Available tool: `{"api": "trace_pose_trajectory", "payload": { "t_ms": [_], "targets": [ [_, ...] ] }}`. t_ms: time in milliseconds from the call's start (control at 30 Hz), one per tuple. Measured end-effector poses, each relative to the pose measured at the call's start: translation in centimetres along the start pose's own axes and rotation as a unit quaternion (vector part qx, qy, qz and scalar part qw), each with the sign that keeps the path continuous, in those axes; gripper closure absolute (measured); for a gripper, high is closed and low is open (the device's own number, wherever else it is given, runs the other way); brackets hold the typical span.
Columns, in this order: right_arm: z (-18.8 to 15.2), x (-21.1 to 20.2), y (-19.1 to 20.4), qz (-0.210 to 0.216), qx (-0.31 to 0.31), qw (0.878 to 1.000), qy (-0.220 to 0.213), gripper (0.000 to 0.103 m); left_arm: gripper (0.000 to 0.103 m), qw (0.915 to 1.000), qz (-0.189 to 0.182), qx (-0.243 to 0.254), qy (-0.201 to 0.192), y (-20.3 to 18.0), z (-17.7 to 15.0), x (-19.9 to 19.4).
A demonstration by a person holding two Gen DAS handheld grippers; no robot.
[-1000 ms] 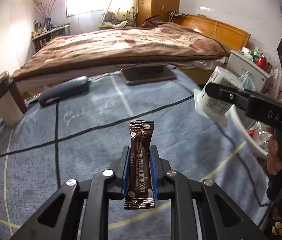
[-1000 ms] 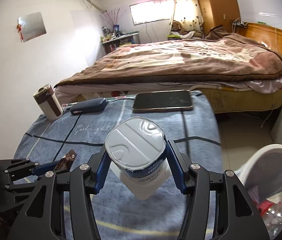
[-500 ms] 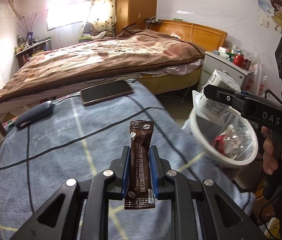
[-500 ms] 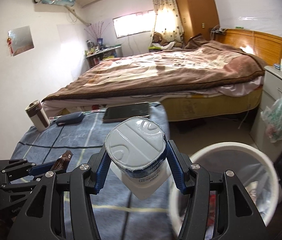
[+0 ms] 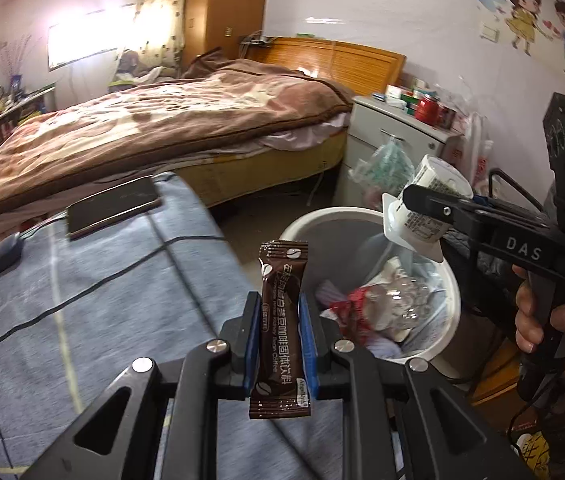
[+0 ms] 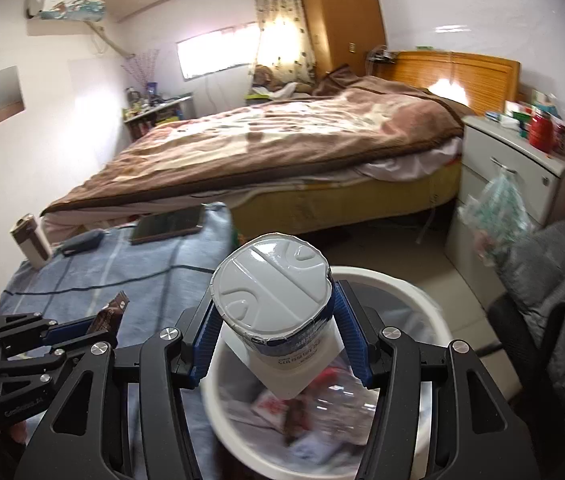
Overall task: Collect trash
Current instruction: 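Carry the wrapper and yogurt cup over the white bin and open both tools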
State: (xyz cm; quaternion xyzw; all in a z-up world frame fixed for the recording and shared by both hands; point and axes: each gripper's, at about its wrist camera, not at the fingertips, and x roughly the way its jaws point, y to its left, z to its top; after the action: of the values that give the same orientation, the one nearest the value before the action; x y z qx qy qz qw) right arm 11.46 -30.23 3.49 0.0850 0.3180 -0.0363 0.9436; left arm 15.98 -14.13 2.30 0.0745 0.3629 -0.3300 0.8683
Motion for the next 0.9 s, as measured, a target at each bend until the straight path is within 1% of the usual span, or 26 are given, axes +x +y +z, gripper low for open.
{"api": "trace_pose_trajectory", "payload": {
  "t_ms": [233,333,500,600,667,767,900],
  "targets": [
    [-1.1,0.7,-3.8,-0.024,0.027,0.999,0.027,0.047,0.083,0.9995,-0.021,0.007,0.022,-3.6,0.4,3.1],
    [-1.4,0.8,-5.1,-0.036,0.027,0.998,0.036,0.047,0.083,0.9992,-0.026,0.008,0.03,-4.6,0.2,4.0],
    [-1.8,1.8,-6.5,-0.047,0.028,0.997,0.055,0.047,0.083,0.9985,-0.033,0.007,0.043,-5.9,0.2,5.7],
    [-2.1,2.7,-6.9,-0.055,0.024,0.995,0.074,0.046,0.083,0.9983,-0.026,0.014,0.051,-6.4,0.0,6.6],
    [-2.4,3.4,-6.9,-0.054,0.015,0.994,0.089,0.046,0.083,0.998,-0.025,0.013,0.056,-6.8,-0.1,7.1],
    [-2.7,3.9,-7.2,-0.057,0.013,0.993,0.099,0.046,0.083,0.9978,-0.024,0.011,0.06,-7.0,-0.2,7.7],
    [-2.8,3.9,-7.6,-0.059,0.023,0.993,0.1,0.046,0.082,0.9976,-0.021,0.015,0.065,-7.3,-0.3,8.1]
  ]
}}
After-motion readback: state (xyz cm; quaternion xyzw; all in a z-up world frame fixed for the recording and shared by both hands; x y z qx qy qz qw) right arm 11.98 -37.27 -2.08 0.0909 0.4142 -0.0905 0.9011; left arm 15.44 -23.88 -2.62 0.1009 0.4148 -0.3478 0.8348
